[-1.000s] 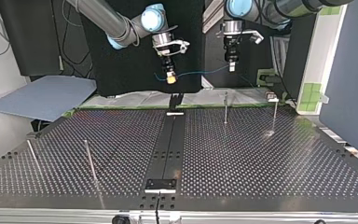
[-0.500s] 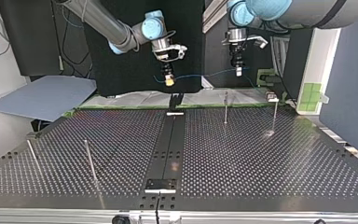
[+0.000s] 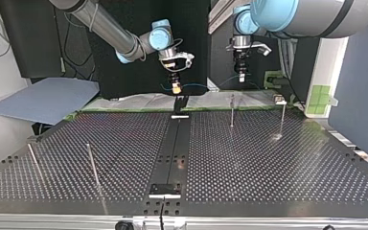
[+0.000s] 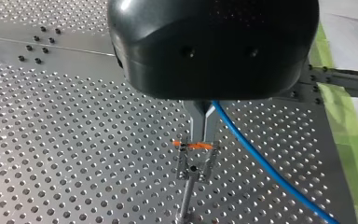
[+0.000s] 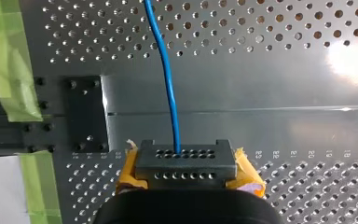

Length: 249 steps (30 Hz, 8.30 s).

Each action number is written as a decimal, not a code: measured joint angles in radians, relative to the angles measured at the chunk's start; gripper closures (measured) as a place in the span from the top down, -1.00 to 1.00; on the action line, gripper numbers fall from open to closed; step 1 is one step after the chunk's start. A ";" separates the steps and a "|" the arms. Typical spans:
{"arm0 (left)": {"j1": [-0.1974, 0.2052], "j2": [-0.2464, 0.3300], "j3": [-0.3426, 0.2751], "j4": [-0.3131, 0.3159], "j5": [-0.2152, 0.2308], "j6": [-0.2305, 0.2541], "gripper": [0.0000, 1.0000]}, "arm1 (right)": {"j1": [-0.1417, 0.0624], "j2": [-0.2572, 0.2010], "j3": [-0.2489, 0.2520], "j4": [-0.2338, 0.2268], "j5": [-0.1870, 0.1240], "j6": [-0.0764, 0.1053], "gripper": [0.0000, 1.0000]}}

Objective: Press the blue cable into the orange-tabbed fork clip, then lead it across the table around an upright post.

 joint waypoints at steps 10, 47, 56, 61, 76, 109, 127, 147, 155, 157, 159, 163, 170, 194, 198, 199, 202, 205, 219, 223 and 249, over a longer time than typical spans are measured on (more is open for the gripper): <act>0.012 -0.021 0.045 -0.016 0.008 -0.029 -1.00 | -0.019 0.007 -0.017 -0.020 -0.018 0.004 -1.00; 0.052 -0.121 0.199 -0.122 -0.003 -0.042 -1.00 | -0.039 0.064 -0.107 0.033 -0.076 -0.022 -1.00; 0.055 -0.078 0.177 -0.123 -0.003 -0.042 -1.00 | -0.040 0.064 -0.114 0.041 -0.076 -0.026 -1.00; 0.063 -0.051 0.174 -0.124 0.012 -0.063 -1.00 | -0.039 0.066 -0.117 0.043 -0.076 -0.026 -1.00; 0.082 -0.048 0.176 -0.102 0.055 -0.077 -1.00 | -0.049 0.066 -0.121 0.072 -0.077 -0.030 -1.00; 0.113 -0.104 0.262 -0.133 0.098 -0.118 -1.00 | -0.069 0.072 -0.134 0.080 -0.076 -0.036 -1.00; 0.153 -0.106 0.328 -0.217 0.142 -0.173 -1.00 | -0.108 0.108 -0.148 0.098 -0.076 -0.036 -1.00; 0.212 -0.162 0.376 -0.252 0.198 -0.208 -1.00 | -0.165 0.125 -0.230 0.170 -0.066 -0.031 -1.00; 0.223 -0.166 0.408 -0.311 0.217 -0.206 -1.00 | -0.182 0.125 -0.256 0.182 -0.065 -0.029 -1.00; 0.226 -0.166 0.415 -0.324 0.228 -0.212 -1.00 | -0.189 0.125 -0.264 0.186 -0.065 -0.029 -1.00; 0.229 -0.166 0.426 -0.335 0.235 -0.222 -1.00 | -0.195 0.125 -0.276 0.196 -0.065 -0.030 -1.00; 0.236 -0.166 0.445 -0.360 0.253 -0.233 -1.00 | -0.201 0.125 -0.289 0.214 -0.065 -0.033 -1.00; 0.249 -0.160 0.451 -0.387 0.291 -0.230 -1.00 | -0.204 0.125 -0.298 0.221 -0.067 -0.036 -1.00; 0.262 -0.092 0.452 -0.414 0.320 -0.234 -1.00 | -0.257 0.124 -0.330 0.249 -0.061 0.002 -1.00; 0.262 -0.092 0.452 -0.415 0.308 -0.232 -0.21 | -0.259 0.124 -0.329 0.249 -0.063 0.000 -1.00; 0.262 -0.092 0.452 -0.416 0.304 -0.233 -0.21 | -0.259 0.124 -0.329 0.250 -0.064 0.000 -1.00; 0.261 -0.092 0.452 -0.429 0.290 -0.225 0.22 | -0.258 0.124 -0.329 0.250 -0.065 -0.002 -1.00; 0.262 -0.092 0.452 -0.452 0.267 -0.203 0.79 | -0.256 0.124 -0.329 0.250 -0.066 -0.004 -1.00; 0.251 -0.086 0.379 -0.571 0.256 -0.074 1.00 | -0.249 0.124 -0.329 0.259 -0.071 -0.005 -1.00; 0.254 -0.059 0.339 -0.552 0.294 -0.060 1.00 | -0.248 0.124 -0.329 0.266 -0.071 -0.005 -1.00; 0.209 0.194 0.084 -0.415 0.514 -0.230 1.00 | -0.243 0.124 -0.328 0.294 -0.070 -0.006 -1.00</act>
